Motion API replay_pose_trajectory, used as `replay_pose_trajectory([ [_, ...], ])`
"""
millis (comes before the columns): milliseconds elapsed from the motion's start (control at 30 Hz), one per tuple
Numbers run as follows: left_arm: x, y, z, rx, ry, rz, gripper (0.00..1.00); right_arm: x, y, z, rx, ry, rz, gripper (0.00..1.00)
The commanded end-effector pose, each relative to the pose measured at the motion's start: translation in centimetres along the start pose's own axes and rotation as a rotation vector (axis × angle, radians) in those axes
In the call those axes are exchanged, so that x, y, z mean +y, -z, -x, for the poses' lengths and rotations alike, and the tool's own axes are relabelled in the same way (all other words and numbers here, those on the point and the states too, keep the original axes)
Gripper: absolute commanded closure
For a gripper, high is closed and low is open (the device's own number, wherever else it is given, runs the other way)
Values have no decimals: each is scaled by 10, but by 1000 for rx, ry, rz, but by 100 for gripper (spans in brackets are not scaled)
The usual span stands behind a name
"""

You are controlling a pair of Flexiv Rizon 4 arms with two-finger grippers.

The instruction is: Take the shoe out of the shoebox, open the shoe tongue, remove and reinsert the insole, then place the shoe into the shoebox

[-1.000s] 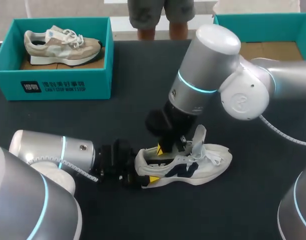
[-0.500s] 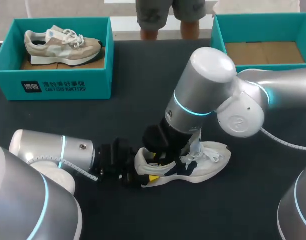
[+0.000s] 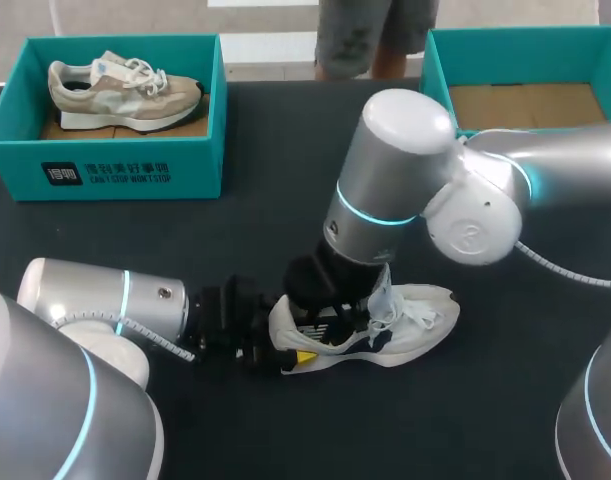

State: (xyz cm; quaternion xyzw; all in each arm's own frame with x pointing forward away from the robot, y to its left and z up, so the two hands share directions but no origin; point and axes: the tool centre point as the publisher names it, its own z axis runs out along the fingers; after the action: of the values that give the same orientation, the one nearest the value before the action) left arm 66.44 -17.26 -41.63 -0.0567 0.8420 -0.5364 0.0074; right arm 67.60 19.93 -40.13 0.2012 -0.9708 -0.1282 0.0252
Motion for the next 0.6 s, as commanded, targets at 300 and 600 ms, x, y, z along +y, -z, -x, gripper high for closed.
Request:
replay_pose_trajectory([
  [300, 1, -1, -7, 0, -2, 0, 100, -11, -69, 3, 106, -13, -69, 56],
  [600, 1, -1, -7, 0, -2, 0, 100, -17, -77, -3, 134, -23, -93, 100],
])
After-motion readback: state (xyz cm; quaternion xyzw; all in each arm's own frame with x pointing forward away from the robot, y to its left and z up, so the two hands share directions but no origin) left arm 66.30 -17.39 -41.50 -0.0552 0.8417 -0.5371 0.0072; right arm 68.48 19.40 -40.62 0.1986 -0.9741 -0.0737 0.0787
